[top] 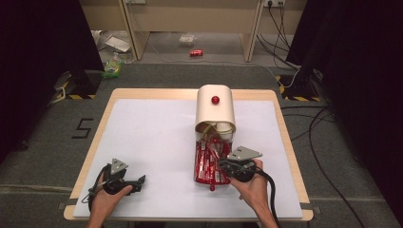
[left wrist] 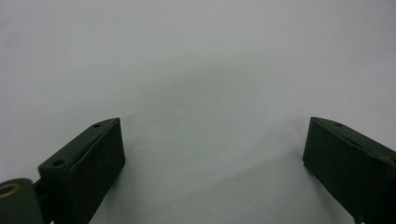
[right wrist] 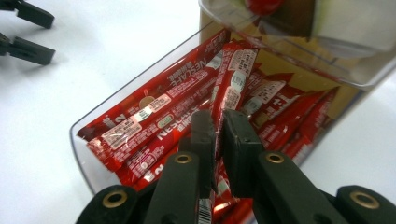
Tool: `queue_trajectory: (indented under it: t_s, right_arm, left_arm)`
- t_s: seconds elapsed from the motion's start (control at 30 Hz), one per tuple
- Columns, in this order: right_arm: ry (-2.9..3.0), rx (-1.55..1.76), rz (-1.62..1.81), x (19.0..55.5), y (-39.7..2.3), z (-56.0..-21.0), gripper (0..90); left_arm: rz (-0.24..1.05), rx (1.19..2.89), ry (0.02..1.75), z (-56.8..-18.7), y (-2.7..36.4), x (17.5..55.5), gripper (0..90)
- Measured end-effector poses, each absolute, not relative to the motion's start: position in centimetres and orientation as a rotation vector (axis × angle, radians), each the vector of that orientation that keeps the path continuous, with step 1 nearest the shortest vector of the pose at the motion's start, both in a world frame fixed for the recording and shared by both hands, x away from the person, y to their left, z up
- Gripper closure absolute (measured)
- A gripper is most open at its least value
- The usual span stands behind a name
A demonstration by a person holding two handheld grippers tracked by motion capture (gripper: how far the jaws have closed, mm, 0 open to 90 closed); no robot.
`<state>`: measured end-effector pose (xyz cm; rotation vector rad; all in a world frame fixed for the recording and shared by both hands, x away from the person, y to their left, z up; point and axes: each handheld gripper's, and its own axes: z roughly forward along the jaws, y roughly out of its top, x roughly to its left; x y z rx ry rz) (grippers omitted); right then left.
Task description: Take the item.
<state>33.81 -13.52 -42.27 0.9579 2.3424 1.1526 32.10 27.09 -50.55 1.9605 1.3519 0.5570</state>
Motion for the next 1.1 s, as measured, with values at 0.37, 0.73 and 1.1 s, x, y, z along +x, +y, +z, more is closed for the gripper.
queue_trajectory:
  t_s: [0.37, 0.73, 1.1]
  right_arm:
    - [2.354, 0.954, 1.174, 32.7, -14.6, -42.0, 83.4]
    - [2.344, 0.933, 1.197, 31.7, -15.4, -41.5, 83.5]
    - [2.311, 0.937, 1.221, 30.8, -16.7, -41.1, 83.5]
  left_arm:
    - [0.557, 1.96, 1.352, -50.6, 27.1, 32.1, 4.6]
    - [0.556, 1.96, 1.352, -50.6, 27.1, 32.1, 4.6]
    - [0.557, 1.96, 1.352, -50.6, 27.1, 32.1, 4.6]
